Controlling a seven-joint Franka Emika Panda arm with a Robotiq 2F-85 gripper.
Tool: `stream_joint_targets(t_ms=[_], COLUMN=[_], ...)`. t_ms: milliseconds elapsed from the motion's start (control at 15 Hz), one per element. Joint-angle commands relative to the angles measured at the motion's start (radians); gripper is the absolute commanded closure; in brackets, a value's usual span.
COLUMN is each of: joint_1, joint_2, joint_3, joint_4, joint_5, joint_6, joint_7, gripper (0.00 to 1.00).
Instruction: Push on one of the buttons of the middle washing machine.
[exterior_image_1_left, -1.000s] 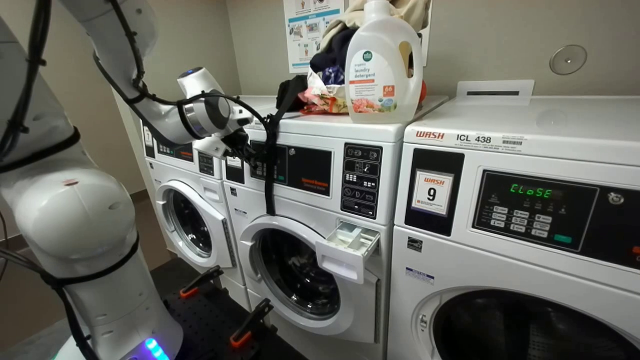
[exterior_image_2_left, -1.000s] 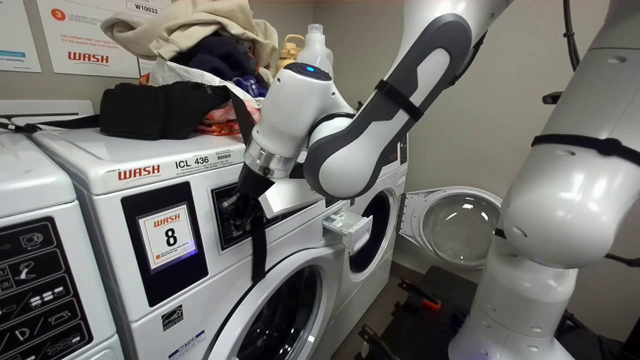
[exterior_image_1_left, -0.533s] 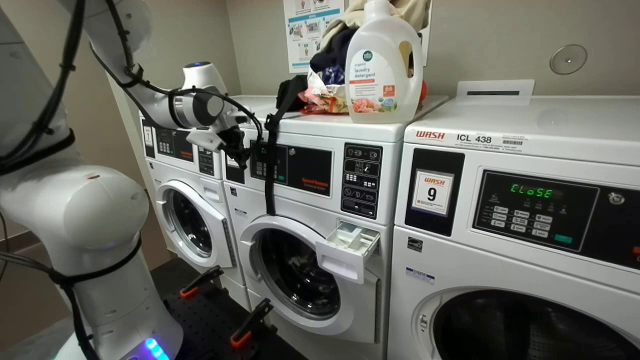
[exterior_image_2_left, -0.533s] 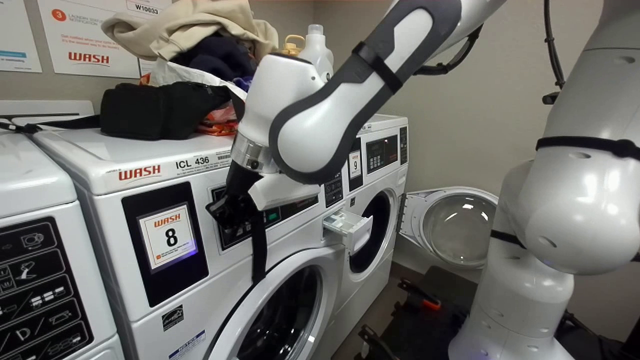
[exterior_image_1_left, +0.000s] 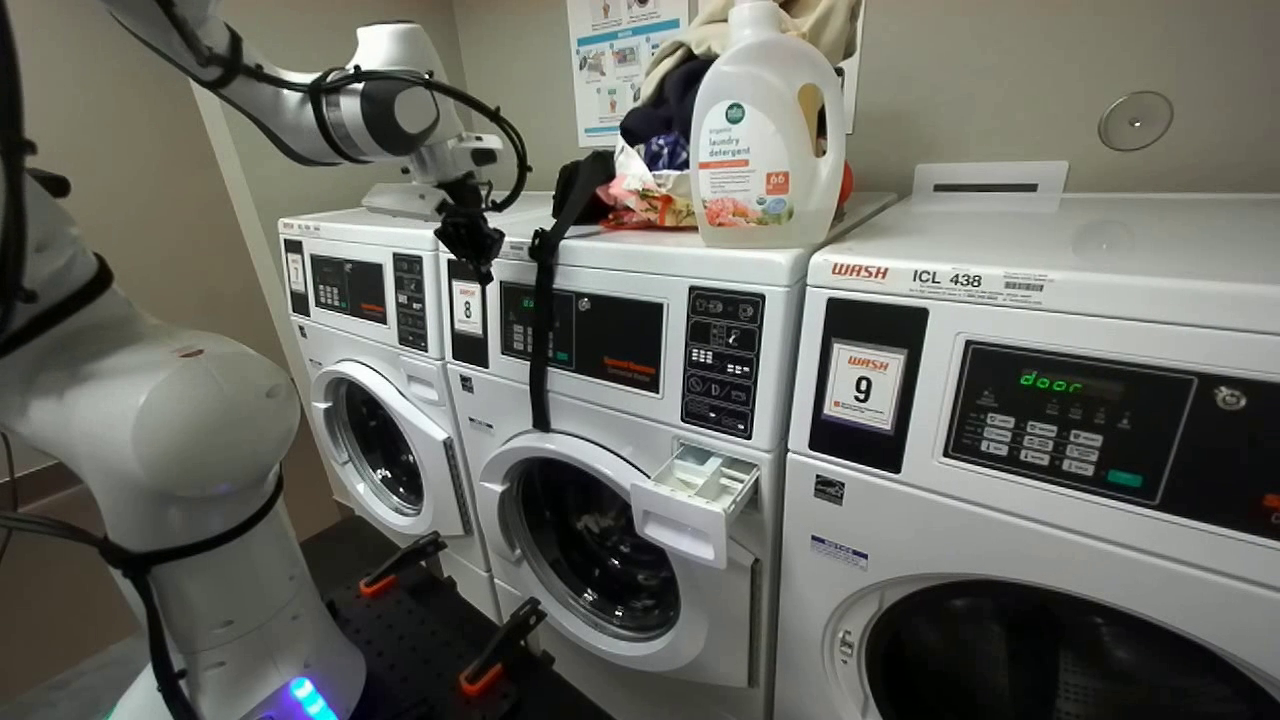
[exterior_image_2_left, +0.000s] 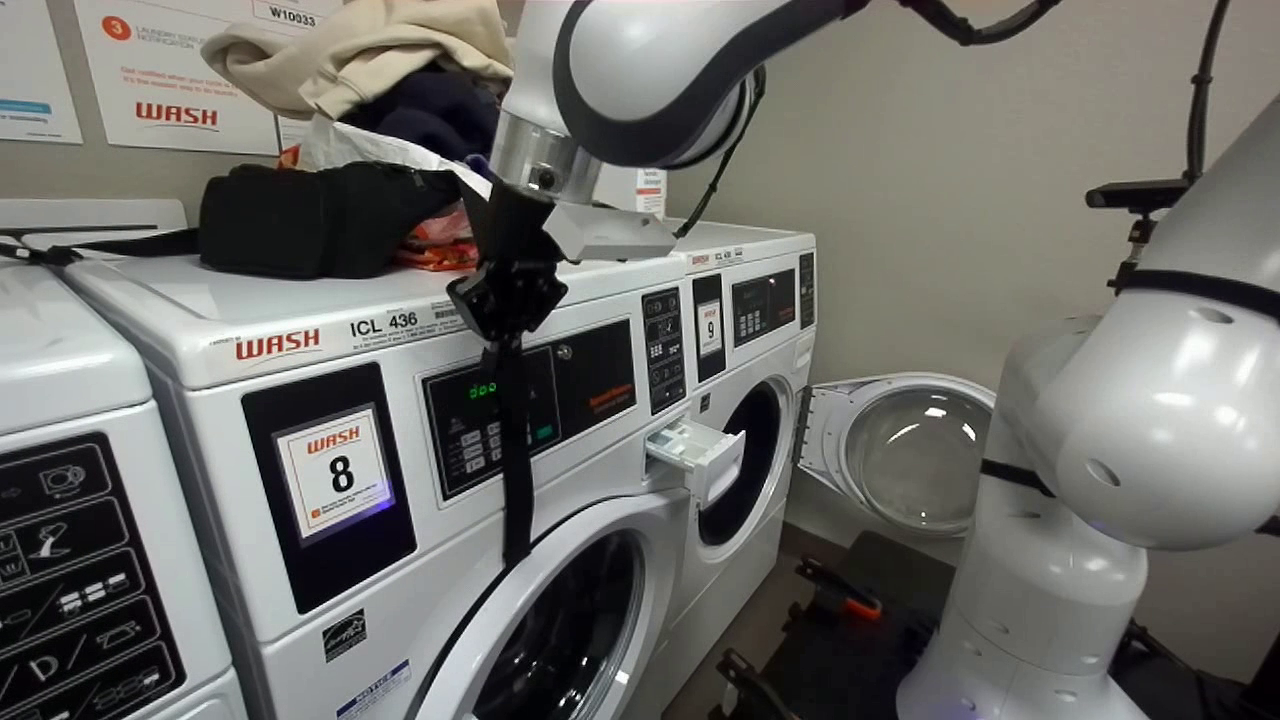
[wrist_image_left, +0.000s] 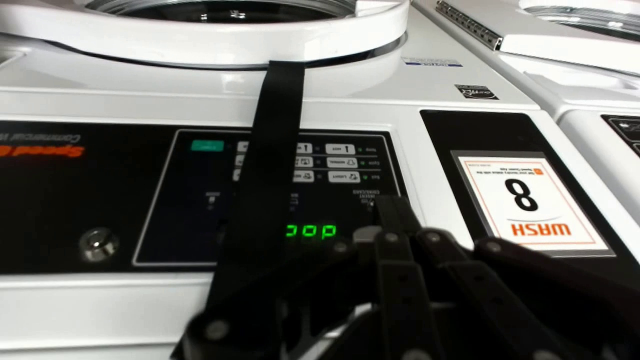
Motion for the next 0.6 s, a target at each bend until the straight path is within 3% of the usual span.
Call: stream_joint_targets(t_ms=[0,533], joint_1=[0.019,0.016], joint_2=[-0.054,-0.067], joint_3=[-0.035,-0.046], joint_4=[0.020,0.022], joint_5=[0.054,0.082], joint_6=[-0.111,-0.164], joint_7=[-0.083,-0.115], gripper=[1.00,1.00])
